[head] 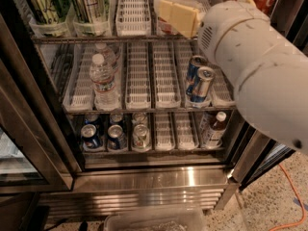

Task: Pick coke can from top shelf of fridge

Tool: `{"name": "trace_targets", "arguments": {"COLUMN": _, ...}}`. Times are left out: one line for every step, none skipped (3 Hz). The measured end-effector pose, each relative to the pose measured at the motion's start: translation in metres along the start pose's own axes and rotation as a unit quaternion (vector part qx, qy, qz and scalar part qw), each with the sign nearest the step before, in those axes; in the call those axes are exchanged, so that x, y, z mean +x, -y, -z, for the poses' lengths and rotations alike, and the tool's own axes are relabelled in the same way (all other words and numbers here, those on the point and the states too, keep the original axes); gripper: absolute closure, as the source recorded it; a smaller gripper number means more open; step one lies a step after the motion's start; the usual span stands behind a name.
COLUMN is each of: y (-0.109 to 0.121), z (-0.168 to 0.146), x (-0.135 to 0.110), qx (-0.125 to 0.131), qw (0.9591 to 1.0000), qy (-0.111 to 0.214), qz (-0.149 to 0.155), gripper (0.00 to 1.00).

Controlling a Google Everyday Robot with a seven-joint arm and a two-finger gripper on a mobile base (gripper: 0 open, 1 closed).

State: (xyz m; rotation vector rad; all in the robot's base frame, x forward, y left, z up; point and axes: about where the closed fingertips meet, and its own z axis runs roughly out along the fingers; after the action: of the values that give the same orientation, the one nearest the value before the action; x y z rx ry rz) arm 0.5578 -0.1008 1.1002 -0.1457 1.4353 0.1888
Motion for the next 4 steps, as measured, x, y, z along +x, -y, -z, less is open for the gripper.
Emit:
{"name": "trace_targets", "arguments": {"y": 0.003, "z": -0.010, "x": 0.008, "qx": 0.002, "qw": 0.9977, "qy": 0.005, "qz": 0.067, "gripper": 0.00}}
{"name": "trace_targets", "arguments": {"y": 0.003, "z": -0.020, "x": 0.013, "qx": 0.003, "qw": 0.9936, "qy": 0.004, "qz": 0.113, "gripper": 0.00}}
{"name": "trace_targets", "arguments": {"y": -0.004, "z": -0.027, "x": 0.012, "qx": 0.000, "qw": 0.9885, "qy": 0.006, "qz": 0.151, "gripper": 0.10}}
{"name": "trace_targets", "arguments": {"y": -0.013, "z": -0.033, "x": 0.009, "qx": -0.006, "qw": 0.9866, "qy": 0.005, "qz": 0.163, "gripper": 0.17}}
